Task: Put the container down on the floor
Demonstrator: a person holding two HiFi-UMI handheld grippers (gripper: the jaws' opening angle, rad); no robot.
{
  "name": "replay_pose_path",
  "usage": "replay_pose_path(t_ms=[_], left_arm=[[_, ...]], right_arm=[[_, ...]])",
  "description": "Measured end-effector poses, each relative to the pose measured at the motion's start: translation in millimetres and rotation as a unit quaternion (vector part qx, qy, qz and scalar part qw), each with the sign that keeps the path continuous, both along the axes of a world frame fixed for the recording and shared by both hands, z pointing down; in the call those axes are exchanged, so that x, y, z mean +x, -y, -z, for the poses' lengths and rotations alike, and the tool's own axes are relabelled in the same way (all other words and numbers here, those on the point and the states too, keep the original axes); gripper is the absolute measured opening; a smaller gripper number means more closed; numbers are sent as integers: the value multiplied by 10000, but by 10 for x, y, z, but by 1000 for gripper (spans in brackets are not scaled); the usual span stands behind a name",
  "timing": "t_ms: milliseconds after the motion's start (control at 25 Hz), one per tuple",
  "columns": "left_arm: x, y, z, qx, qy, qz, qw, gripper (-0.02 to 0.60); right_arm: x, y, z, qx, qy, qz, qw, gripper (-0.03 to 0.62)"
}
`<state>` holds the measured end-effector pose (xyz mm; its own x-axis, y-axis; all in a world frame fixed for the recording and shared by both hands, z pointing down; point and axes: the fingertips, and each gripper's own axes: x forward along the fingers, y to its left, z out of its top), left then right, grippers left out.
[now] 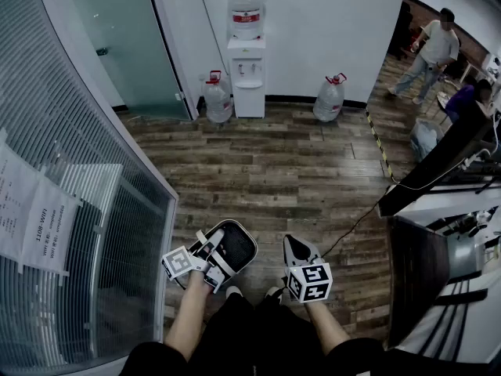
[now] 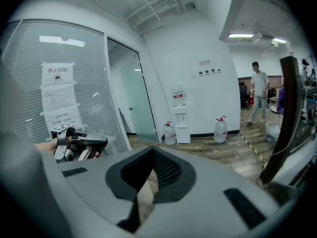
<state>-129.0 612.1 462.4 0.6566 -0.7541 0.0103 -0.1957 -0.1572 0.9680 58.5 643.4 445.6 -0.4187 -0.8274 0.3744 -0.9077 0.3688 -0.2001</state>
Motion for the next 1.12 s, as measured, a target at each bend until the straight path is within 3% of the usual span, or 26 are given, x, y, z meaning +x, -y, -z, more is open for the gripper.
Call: replay_pose_path(t_ms=[320,520,800,1120], left_arm=[[-281,-92,9,-18,-21,-198,9998,12],[-553,-126,-36,66,322,-376,9988,12],[-917,-200,-213,-250,100,-269,9993,12],[-1224,-283,-298,-322,-142,-178,9992,12]], right_arm=[[-360,-127,-47,-40,-61,-225,9997,8],[-699,-243,-26,164,57,-457,9988,9],[-1008,-460,-86,-15,78,-478,9988,9],[-1286,-590,-155,-171,61,-426,9989,9]])
